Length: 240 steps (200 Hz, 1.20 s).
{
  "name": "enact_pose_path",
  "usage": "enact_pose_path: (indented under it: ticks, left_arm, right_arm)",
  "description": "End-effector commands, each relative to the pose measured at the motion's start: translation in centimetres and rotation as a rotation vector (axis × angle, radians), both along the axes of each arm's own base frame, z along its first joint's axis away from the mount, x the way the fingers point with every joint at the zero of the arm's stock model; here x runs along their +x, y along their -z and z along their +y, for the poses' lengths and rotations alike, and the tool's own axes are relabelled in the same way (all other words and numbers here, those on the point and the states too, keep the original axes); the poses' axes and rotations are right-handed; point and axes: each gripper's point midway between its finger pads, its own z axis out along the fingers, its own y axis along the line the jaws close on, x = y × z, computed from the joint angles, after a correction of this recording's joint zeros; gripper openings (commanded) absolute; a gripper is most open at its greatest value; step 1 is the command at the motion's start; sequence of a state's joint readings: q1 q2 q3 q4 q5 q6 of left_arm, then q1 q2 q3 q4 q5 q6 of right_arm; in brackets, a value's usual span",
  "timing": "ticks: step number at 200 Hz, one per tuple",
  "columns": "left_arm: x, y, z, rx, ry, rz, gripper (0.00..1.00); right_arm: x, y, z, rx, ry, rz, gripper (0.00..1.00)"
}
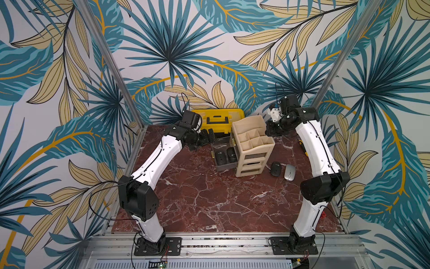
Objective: Take the mice out of the drawer
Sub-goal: Pick up the mouse from the drawer.
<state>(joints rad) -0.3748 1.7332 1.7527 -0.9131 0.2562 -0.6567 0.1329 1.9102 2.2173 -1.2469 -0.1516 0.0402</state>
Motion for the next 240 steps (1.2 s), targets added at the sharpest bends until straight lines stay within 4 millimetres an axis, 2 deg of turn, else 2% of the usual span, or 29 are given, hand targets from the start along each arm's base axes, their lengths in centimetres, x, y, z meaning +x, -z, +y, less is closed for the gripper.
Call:
enact_pose_path:
  ticks: [1,27,66,86,102,124,157,172,209,240]
  left_arm:
    - [-1.4,0.0,0.7,0.022,-0.046,0.083,1.0]
    - [-1.2,0.5,0.2,0.01,-0.045,0.116,1.0]
    - [0.4,-0.6,-3.7,-0.127,0.021,0.186,1.0]
    - [0.8,0.4,-4.7,-0.125,0.019,0.235,1.0]
    - [0.3,1.2,-5.7,-0.131,0.025,0.271,1.0]
    - [-0.8,2.4,-4.8,-0.075,-0.016,0.327,1.0]
    - [-2.5,2.6,-4.3,-0.092,-0.053,0.362,1.0]
    - [-3.0,3.4,-3.9,-0.061,-0.063,0.397,1.0]
    - [-3.0,4.6,-2.8,-0.002,-0.083,0.417,1.0]
    - [-2.8,5.4,-2.3,0.005,-0.106,0.44,0.88]
  right_arm:
    - [-2.3,2.1,1.2,0.019,0.001,0.104,0.0]
    - [-3.3,2.1,2.9,0.02,-0.035,0.091,0.0]
    - [-3.7,1.6,3.9,0.007,-0.058,0.07,0.0]
    - [-3.8,1.5,3.9,0.007,-0.058,0.064,0.0]
    - [-3.9,1.4,4.2,0.008,-0.062,0.064,0.0]
    - [-3.9,1.4,4.4,-0.001,-0.058,0.058,0.0]
    - [-3.9,1.2,4.9,-0.016,-0.064,0.043,0.0]
    - [-3.9,1.2,5.2,-0.015,-0.069,0.043,0.0]
    - [-3.9,1.6,5.4,-0.022,-0.068,0.044,0.0]
    - [-4.0,1.6,5.4,-0.032,-0.074,0.04,0.0]
